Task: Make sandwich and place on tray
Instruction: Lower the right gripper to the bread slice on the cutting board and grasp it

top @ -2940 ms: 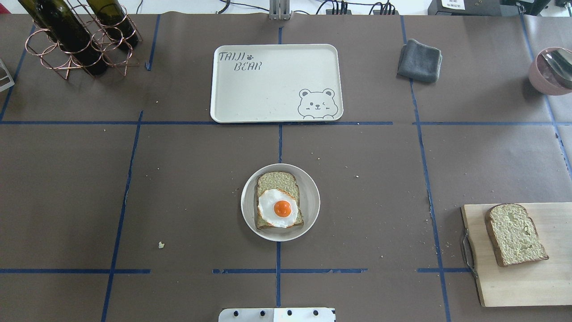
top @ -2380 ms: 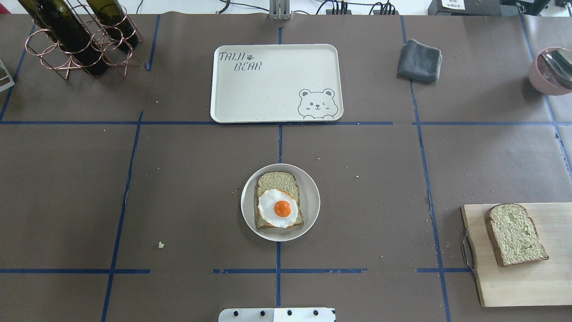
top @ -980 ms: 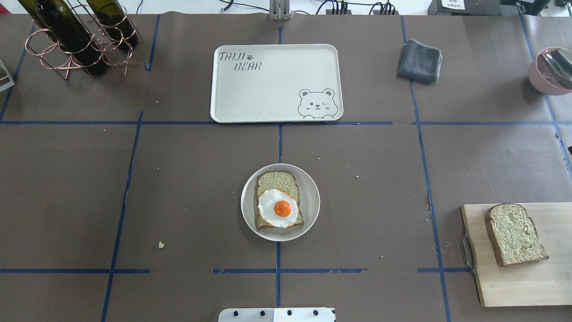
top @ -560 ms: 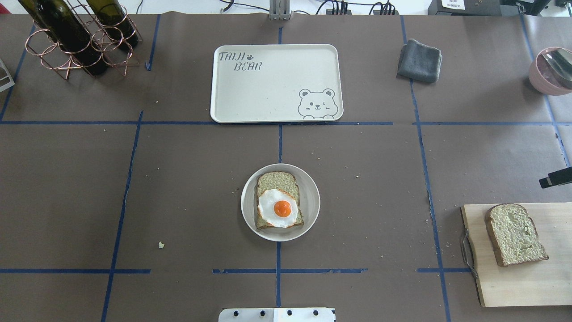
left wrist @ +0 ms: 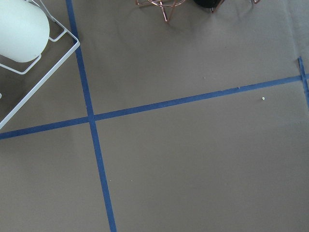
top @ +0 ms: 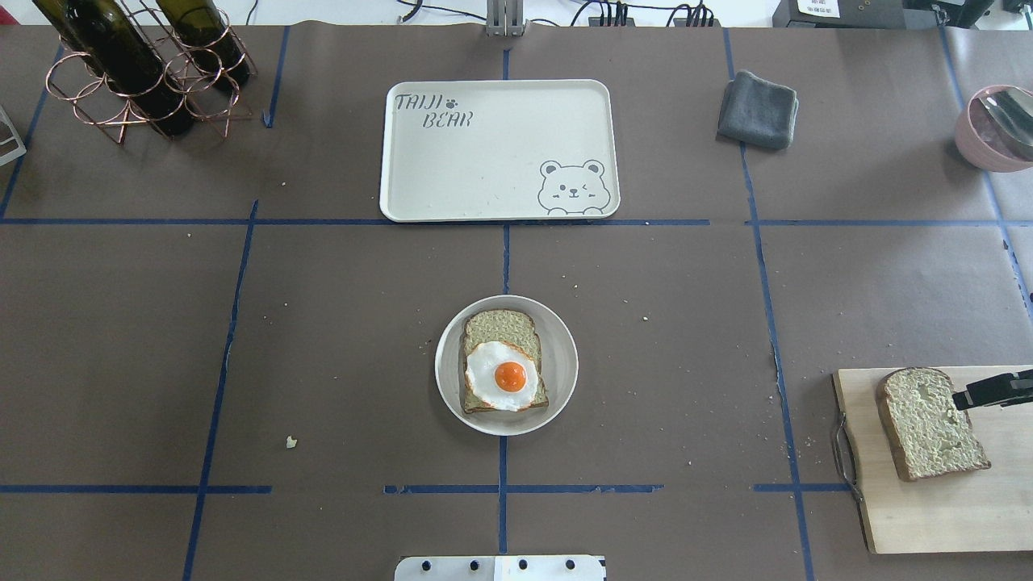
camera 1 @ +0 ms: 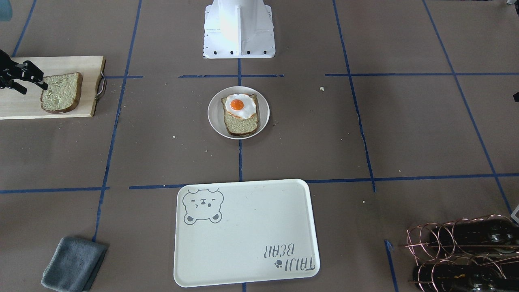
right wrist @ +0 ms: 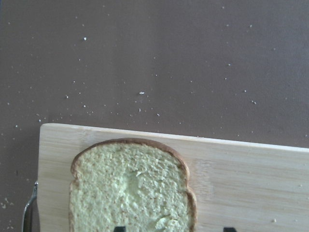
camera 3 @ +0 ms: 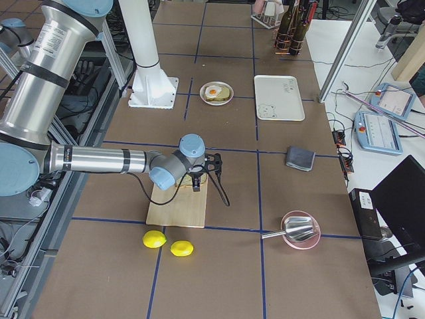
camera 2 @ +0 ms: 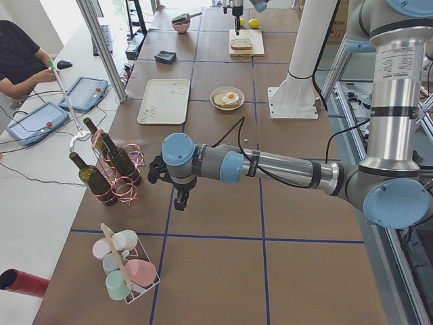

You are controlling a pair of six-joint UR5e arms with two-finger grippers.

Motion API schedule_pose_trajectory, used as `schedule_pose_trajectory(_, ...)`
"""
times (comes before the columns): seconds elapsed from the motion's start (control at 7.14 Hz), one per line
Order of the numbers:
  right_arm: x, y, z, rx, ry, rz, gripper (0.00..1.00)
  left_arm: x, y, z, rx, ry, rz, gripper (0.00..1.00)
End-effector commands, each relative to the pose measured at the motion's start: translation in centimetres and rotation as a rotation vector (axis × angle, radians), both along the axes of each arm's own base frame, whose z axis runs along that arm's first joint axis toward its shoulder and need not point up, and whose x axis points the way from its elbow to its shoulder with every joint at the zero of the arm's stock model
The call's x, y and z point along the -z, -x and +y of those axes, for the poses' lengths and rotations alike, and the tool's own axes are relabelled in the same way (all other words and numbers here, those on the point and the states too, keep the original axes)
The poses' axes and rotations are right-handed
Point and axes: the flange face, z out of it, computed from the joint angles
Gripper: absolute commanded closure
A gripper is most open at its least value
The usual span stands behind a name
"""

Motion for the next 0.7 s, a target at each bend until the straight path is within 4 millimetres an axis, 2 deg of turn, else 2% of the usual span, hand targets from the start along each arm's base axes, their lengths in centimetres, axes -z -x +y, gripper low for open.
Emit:
schedule_pose_trajectory(0.0,-0.4,1.1,0.4,0.015,0.014,0.012,0.33,0.0,-0.1,0.0,-0.003,0.0,-0.001,0.0)
schedule_pose_trajectory(0.42,-2.3,1.3,0.4,0.016,0.039,0.035,0.35,-0.1,-0.2,0.0,-0.004,0.001,-0.001,0.0)
schedule_pose_trajectory(0.56,-2.2,1.4,0.4,0.018,0.038,0.034,0.38,-0.1,-0.2,0.0,-0.004,0.001,-0.001,0.0)
